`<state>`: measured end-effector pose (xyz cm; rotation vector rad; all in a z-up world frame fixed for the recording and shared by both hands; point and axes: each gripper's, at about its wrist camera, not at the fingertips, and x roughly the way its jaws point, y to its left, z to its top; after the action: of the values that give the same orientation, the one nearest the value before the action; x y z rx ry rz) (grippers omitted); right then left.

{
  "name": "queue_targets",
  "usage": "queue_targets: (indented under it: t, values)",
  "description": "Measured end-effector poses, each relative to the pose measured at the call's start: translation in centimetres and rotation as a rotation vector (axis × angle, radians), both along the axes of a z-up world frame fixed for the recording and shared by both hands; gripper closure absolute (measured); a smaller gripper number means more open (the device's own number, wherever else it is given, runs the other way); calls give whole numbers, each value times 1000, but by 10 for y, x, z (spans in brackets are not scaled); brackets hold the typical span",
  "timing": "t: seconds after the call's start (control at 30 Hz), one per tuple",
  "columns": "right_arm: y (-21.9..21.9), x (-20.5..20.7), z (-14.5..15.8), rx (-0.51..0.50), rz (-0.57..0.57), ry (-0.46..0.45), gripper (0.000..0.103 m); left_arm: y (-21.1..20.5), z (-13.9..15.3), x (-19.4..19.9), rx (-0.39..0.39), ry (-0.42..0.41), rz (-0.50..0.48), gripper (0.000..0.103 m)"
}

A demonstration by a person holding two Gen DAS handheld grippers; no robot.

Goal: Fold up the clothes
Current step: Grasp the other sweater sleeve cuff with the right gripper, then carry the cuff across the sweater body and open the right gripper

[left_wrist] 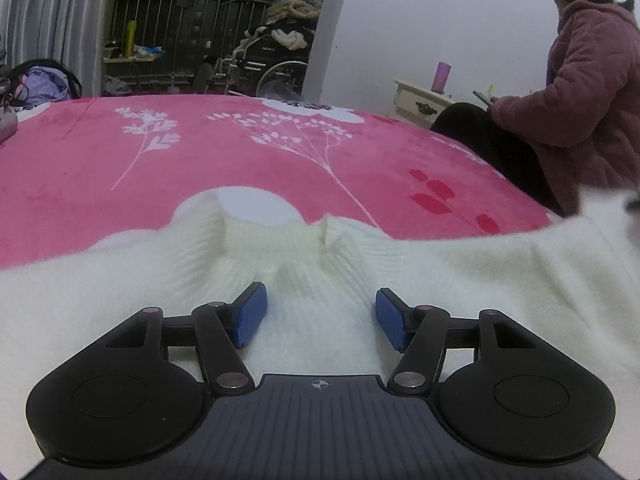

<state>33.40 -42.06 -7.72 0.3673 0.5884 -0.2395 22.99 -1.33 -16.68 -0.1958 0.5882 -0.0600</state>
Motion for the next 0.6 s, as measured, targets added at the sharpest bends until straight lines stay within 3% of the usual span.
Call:
queue_targets:
  t: [0.1, 0.23, 0.37, 0.5, 0.6]
  values:
    - [-31, -15, -9, 46, -114, 55, 89, -1, 0, 0, 6, 2, 2, 42]
    - [-22, -24, 3, 24, -93, 13, 89, -1, 0, 0, 3, 4, 7, 42]
    - [0, -59, 56, 24, 32, -172, 89, 0, 0, 0, -5, 7, 13, 42]
    - [15, -136, 122, 9, 191, -364, 89, -2, 0, 1, 13, 12, 15, 42]
    - [43, -190, 153, -93, 377, -471, 89, -7, 0, 2, 44, 19, 17, 42]
